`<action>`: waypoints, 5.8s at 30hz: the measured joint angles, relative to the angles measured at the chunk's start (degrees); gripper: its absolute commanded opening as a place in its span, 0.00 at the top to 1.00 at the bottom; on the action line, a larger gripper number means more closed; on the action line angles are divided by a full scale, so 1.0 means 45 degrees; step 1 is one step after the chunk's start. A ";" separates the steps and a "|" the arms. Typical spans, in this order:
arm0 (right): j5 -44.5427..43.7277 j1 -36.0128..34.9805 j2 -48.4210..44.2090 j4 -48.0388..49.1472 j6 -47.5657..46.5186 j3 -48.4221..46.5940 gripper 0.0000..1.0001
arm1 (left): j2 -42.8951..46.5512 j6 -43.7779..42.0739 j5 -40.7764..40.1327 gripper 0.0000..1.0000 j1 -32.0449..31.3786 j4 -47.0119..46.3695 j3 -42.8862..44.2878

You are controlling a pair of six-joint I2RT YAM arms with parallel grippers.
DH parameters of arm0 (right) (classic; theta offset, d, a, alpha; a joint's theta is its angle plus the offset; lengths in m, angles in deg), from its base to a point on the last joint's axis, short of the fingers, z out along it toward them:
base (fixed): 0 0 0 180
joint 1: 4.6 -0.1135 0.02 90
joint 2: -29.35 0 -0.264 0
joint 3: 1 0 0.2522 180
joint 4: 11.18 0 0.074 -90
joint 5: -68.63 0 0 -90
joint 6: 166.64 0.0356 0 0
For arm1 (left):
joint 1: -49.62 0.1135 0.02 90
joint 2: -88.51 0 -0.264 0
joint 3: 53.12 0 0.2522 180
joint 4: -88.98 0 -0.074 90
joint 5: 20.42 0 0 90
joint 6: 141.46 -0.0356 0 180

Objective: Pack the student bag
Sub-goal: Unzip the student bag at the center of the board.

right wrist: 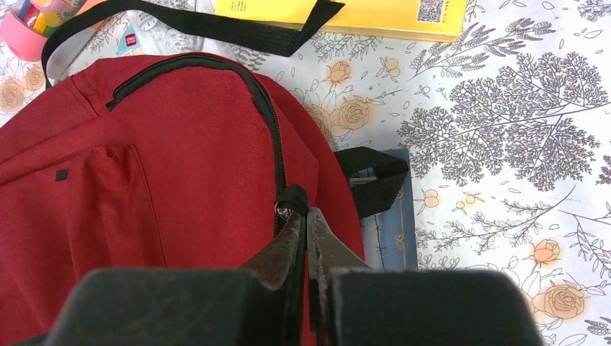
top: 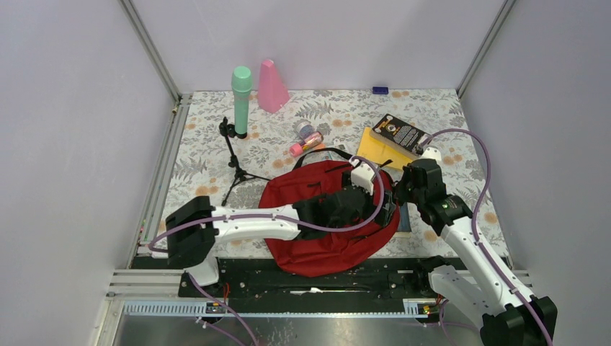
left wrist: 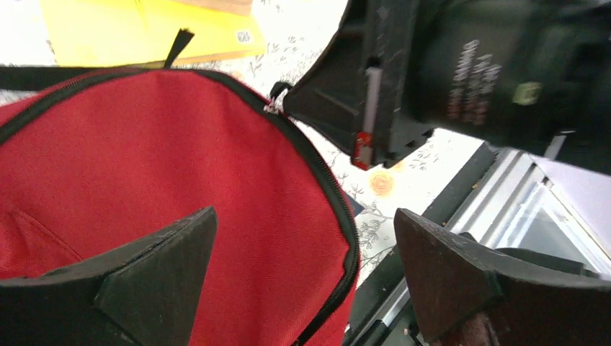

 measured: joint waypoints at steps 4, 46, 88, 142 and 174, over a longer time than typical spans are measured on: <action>-0.0015 0.0000 -0.0063 0.0000 0.0112 0.0034 1.00 | -0.0816 0.0529 0.0126 0.01 0.0146 0.0180 0.0097; -0.0102 -0.0005 0.0767 -0.0015 -0.0112 0.0034 1.00 | -0.2025 -0.2574 0.1729 1.00 -0.0146 -0.2453 -0.1719; 0.0389 -0.0068 0.2249 0.0010 -0.0311 -0.0112 1.00 | 0.0665 -0.3152 0.2599 1.00 -0.1530 -0.2361 -0.4838; 0.0971 -0.1632 0.6849 0.0758 -0.1166 -0.2754 1.00 | 0.1812 -0.2987 0.1715 0.94 -0.1982 -0.1452 -0.5678; -0.0588 -0.1656 0.4420 0.2560 -0.1948 -0.2701 0.18 | 0.2497 0.0379 0.2375 0.07 0.2681 0.0262 -0.3123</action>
